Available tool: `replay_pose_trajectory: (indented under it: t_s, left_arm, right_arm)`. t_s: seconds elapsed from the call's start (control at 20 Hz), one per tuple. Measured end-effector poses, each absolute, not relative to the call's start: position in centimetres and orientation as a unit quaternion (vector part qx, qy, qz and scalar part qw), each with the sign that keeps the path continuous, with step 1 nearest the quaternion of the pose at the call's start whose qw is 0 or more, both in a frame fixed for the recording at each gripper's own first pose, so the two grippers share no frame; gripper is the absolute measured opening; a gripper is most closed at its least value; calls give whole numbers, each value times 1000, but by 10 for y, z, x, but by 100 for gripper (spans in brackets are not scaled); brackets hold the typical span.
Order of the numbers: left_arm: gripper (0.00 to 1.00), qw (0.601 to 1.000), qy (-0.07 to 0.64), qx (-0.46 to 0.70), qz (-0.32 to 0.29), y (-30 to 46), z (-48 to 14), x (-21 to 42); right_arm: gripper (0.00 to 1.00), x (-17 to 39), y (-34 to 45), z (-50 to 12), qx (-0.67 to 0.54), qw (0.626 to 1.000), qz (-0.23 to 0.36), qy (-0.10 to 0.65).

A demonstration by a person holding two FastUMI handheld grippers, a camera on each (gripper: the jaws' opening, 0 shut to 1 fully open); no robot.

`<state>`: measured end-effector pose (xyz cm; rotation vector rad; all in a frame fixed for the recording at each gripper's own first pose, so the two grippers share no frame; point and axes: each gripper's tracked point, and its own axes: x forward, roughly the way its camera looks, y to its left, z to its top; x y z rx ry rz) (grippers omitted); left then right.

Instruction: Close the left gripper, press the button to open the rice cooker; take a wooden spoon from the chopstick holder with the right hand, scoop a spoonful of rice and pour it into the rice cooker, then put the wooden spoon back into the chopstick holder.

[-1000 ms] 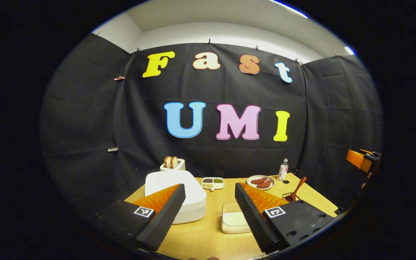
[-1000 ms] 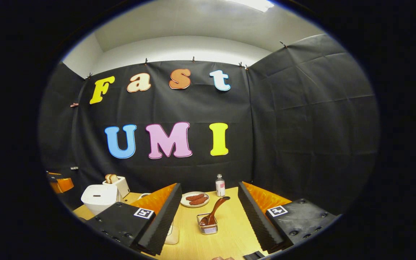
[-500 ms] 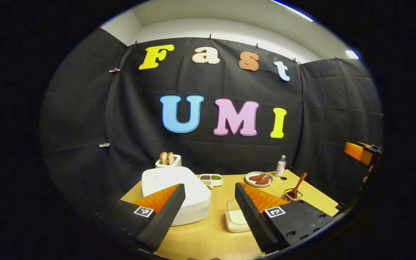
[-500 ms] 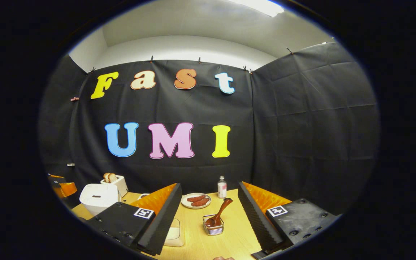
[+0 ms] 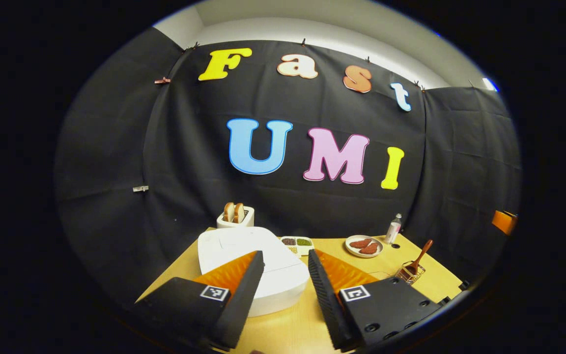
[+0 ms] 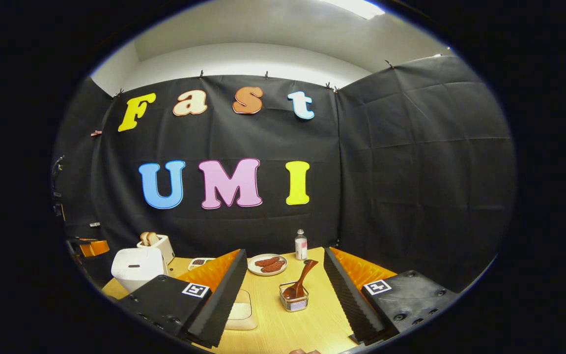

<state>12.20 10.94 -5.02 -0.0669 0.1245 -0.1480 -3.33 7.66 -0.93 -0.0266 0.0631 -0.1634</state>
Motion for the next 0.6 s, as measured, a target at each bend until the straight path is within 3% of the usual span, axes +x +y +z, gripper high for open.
replay_pose_trajectory:
  t_s: [0.05,0.2,0.25,0.3,0.6]
  left_arm:
    - [57,995,67,-29,-74,113,-53,131]
    - [35,993,90,-45,-56,126,-64,158]
    - [19,993,97,-47,-45,132,-67,165]
    - [12,993,106,-48,-34,139,-73,176]
    - [7,986,142,-46,-70,132,-94,220]
  right_arm:
    - [98,-36,76,-10,-17,996,-84,33]
    - [98,-45,73,-15,-26,995,-88,40]
    - [98,-49,72,-16,-28,995,-90,43]
    - [98,-52,71,-17,-29,994,-92,46]
    - [98,-77,53,-20,-37,990,-122,53]
